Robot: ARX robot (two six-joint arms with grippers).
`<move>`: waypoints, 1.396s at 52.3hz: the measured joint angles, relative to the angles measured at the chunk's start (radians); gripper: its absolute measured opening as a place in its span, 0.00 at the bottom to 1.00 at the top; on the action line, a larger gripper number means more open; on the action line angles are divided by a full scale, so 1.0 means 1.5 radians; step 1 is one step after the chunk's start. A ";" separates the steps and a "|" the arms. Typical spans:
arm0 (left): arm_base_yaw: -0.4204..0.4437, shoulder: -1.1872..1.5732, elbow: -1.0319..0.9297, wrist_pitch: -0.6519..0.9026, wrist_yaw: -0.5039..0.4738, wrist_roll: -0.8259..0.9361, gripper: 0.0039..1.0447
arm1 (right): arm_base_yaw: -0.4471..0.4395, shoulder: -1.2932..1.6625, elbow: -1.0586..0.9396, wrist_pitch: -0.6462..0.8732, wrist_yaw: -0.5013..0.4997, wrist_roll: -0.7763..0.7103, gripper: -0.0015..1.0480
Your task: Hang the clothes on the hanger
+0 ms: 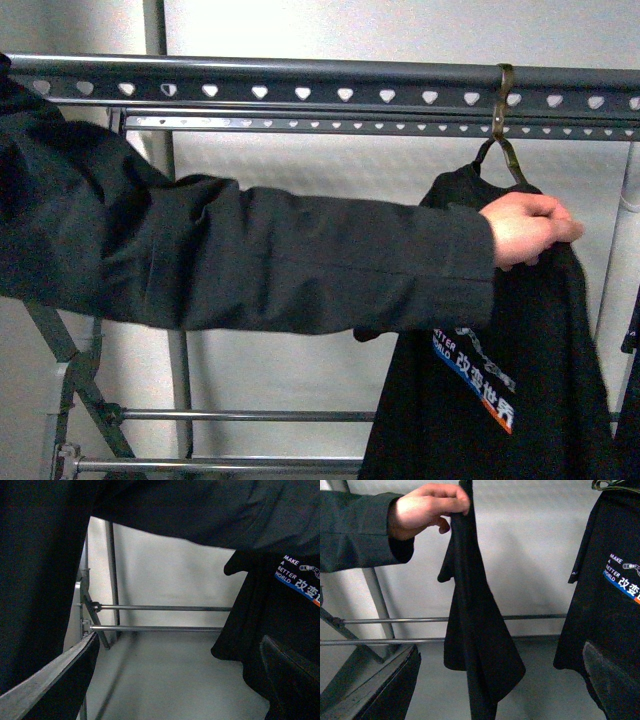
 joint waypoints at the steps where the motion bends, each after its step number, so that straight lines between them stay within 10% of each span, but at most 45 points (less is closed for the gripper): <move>1: 0.000 0.000 0.000 0.000 0.000 0.000 0.94 | 0.000 0.000 0.000 0.000 0.000 0.000 0.93; 65: 0.000 0.000 0.000 0.000 0.000 0.000 0.94 | 0.000 0.000 0.000 0.000 0.000 0.000 0.93; 73: 0.052 0.120 0.029 0.072 0.226 0.073 0.94 | 0.000 0.000 0.000 0.000 -0.001 0.000 0.93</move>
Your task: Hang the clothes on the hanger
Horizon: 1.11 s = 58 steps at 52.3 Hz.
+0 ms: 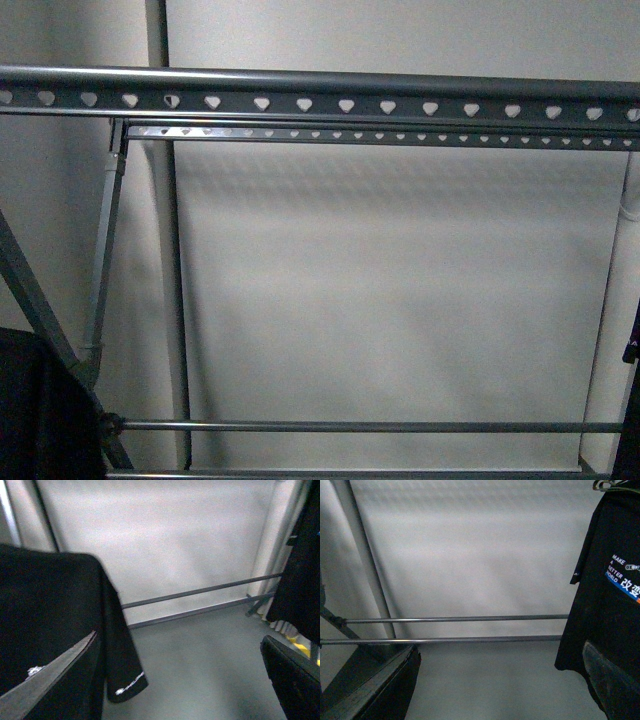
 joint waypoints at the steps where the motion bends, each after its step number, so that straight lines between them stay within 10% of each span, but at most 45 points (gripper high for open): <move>1: 0.000 0.031 0.014 0.020 -0.001 -0.001 0.94 | 0.000 0.000 0.000 0.000 0.001 0.000 0.93; 23: 0.018 0.749 0.555 -0.106 -0.383 -0.544 0.94 | 0.000 0.000 0.000 0.000 0.001 0.000 0.93; 33: 0.028 0.884 0.691 -0.167 -0.430 -0.655 0.93 | 0.000 0.000 0.000 0.000 0.001 0.000 0.93; 52: 0.068 0.897 0.647 -0.151 -0.390 -0.651 0.12 | 0.000 0.000 0.000 0.000 0.001 0.000 0.93; 58: 0.057 0.821 0.579 -0.144 -0.310 -0.612 0.03 | 0.000 0.000 0.000 0.000 0.001 0.000 0.93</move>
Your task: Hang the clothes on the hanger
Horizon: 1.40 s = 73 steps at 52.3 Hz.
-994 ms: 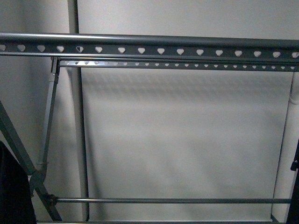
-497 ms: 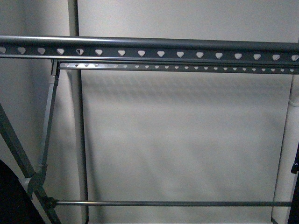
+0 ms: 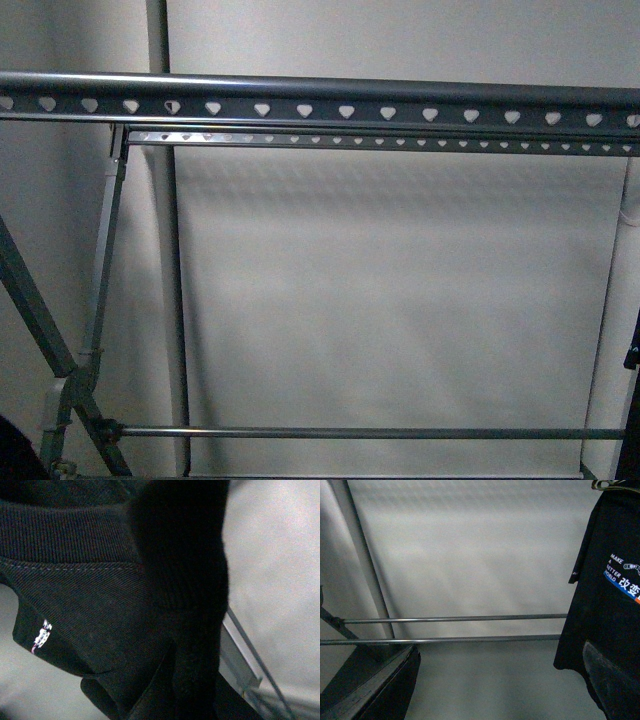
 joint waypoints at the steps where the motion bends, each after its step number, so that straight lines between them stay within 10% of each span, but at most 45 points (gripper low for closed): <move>1: -0.005 -0.020 -0.014 -0.004 0.019 0.014 0.04 | 0.000 0.000 0.000 0.000 0.000 0.000 0.93; 17: -0.117 -0.330 -0.125 -0.150 0.433 0.298 0.04 | 0.000 0.000 0.000 0.000 0.000 0.000 0.93; 27: -0.103 -0.280 -0.018 -0.406 0.645 0.766 0.04 | 0.000 0.000 0.000 0.000 -0.001 0.000 0.93; 47: -0.059 -0.030 0.120 -0.237 0.626 1.456 0.04 | 0.000 0.000 0.000 0.000 0.000 0.000 0.93; 73: -0.137 0.033 0.179 -0.106 0.602 1.606 0.04 | 0.000 0.000 0.000 0.000 0.000 0.000 0.93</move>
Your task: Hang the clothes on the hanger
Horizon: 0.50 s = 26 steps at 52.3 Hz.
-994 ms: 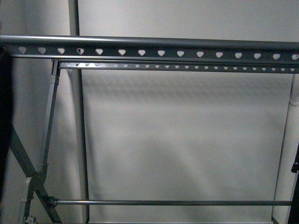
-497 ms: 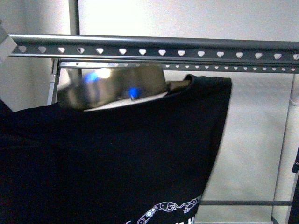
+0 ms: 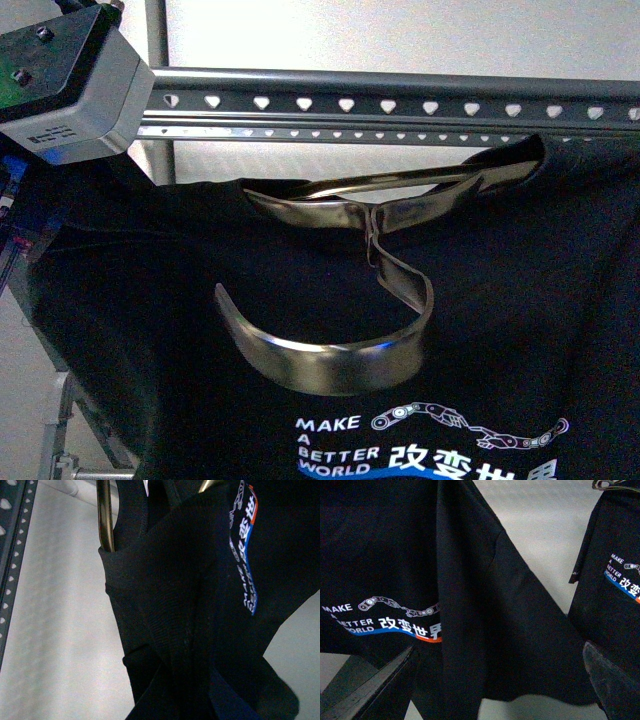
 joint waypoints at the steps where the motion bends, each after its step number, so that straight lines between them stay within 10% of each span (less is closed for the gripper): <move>1: 0.000 0.000 0.000 0.000 0.000 0.000 0.04 | 0.000 0.000 0.000 0.000 0.000 0.000 0.93; 13: 0.000 0.000 0.000 0.000 -0.001 0.002 0.04 | 0.000 0.000 0.000 0.000 0.000 0.000 0.93; 26: 0.001 0.000 0.000 0.000 -0.005 0.006 0.04 | -0.207 0.274 0.135 0.028 -0.429 0.112 0.93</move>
